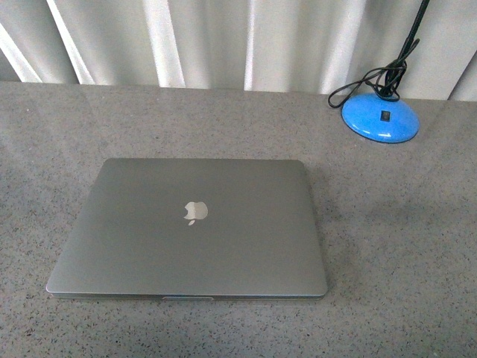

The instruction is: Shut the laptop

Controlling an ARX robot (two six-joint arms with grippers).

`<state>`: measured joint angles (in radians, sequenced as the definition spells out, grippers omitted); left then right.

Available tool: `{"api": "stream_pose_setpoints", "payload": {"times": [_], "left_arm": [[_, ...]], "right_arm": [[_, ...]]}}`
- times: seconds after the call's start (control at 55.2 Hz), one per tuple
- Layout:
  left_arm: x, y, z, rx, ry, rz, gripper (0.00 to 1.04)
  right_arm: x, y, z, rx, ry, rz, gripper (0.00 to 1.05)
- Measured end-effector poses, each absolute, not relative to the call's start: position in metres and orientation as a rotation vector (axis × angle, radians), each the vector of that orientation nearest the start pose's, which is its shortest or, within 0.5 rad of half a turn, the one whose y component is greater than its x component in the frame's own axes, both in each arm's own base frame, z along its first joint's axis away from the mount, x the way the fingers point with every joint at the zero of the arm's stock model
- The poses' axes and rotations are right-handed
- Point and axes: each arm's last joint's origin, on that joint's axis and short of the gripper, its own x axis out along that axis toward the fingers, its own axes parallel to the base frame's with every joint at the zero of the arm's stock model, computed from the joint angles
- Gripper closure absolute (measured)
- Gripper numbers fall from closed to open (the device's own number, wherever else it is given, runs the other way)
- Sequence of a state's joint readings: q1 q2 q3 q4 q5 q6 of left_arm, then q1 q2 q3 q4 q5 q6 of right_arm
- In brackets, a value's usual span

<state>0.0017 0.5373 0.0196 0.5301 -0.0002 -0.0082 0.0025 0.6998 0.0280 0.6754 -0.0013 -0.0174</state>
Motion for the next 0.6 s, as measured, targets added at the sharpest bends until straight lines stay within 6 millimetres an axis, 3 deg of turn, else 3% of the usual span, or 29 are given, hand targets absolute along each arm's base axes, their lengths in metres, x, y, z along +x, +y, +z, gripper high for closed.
{"api": "stream_pose_setpoints", "payload": {"times": [0.597], "left_arm": [[0.114, 0.000, 0.173, -0.008, -0.023, 0.001, 1.01]], "right_arm": [[0.120, 0.000, 0.175, -0.011, -0.027, 0.003, 1.04]]}}
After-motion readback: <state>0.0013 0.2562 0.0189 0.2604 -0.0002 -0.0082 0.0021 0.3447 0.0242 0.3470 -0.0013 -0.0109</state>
